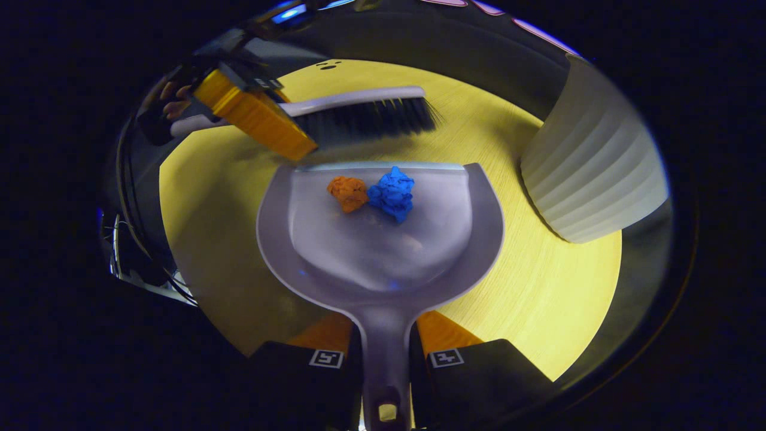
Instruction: Pick up the small broom and dustpan from the desktop, sweep the trash into the dustpan with the broom, and then empty the trash into the garbage bin.
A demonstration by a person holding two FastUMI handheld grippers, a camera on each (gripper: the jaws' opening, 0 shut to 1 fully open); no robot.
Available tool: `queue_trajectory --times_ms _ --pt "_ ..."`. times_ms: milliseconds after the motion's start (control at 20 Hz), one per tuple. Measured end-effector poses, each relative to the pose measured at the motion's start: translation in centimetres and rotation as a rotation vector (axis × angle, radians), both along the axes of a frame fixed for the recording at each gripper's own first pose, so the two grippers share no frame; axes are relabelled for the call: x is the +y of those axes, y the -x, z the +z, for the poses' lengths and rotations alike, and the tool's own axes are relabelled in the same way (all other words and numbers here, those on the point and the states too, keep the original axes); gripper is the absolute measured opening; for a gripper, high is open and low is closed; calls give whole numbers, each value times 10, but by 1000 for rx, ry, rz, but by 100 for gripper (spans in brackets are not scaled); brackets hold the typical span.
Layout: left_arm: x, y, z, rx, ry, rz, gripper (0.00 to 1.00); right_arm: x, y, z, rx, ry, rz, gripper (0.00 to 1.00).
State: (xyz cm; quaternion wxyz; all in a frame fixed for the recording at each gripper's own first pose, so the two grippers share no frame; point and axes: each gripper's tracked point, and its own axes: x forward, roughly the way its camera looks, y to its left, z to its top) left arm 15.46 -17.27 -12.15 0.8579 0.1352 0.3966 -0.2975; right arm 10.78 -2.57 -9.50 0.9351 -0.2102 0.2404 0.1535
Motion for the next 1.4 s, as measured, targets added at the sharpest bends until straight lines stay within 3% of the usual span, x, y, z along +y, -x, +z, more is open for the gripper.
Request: queue_trajectory --times_ms 150,300,700,950,1000,1050,1150,1400 --pt "37 25 20 -74 84 107 28 -1 0 2 -18 -19 -6 37" --pt "90 53 6 -125 99 215 28 -1 1 5 -33 -17 -7 37" --pt "187 142 -104 -141 173 411 28 -2 3 10 -102 -12 -7 37" --pt "184 170 -116 -140 221 473 27 1 -2 7 -130 -53 1 37" --pt "185 174 -117 -142 223 479 28 3 -2 9 -134 -73 3 41" --pt "187 177 -118 -141 224 485 28 3 -3 9 -150 -94 6 37" --pt "189 184 -118 -139 224 493 28 2 -6 8 -191 -126 8 37" --pt "209 190 -104 -156 199 516 28 11 -13 -2 -293 -189 -68 37"
